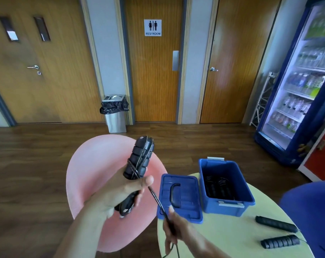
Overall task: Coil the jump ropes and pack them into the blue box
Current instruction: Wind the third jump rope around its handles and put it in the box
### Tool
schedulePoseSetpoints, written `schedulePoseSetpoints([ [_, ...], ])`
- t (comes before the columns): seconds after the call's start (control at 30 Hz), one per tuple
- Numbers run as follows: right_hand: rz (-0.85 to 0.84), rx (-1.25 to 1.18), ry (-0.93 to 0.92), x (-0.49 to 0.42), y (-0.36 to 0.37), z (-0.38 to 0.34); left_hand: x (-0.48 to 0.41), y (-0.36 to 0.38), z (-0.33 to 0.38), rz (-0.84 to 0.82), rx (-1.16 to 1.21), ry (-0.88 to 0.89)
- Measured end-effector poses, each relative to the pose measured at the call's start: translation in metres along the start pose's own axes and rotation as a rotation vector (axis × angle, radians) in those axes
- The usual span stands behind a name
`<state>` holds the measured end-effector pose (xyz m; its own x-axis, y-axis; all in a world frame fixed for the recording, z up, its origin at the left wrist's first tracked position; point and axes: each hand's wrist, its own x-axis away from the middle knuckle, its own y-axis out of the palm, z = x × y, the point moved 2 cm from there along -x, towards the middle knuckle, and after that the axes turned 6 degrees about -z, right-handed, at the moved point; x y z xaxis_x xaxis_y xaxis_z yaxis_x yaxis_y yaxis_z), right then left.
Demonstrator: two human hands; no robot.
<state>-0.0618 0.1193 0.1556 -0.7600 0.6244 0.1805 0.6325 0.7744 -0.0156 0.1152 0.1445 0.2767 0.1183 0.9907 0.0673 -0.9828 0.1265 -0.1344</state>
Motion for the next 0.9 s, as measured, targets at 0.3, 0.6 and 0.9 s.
schedulePoseSetpoints([
  [0.3, 0.413, 1.031, -0.458, 0.032, -0.006, -0.083, 0.004, -0.021, -0.028, -0.032, -0.528, -0.224],
  [0.6, -0.286, 0.965, -0.425, -0.045, -0.009, -0.177, 0.011, 0.023, -0.002, -0.231, -0.785, -0.137],
  [0.9, -0.298, 0.331, -0.268, -0.059, -0.018, -0.132, 0.030, -0.002, 0.006, -0.193, -0.169, 0.108],
])
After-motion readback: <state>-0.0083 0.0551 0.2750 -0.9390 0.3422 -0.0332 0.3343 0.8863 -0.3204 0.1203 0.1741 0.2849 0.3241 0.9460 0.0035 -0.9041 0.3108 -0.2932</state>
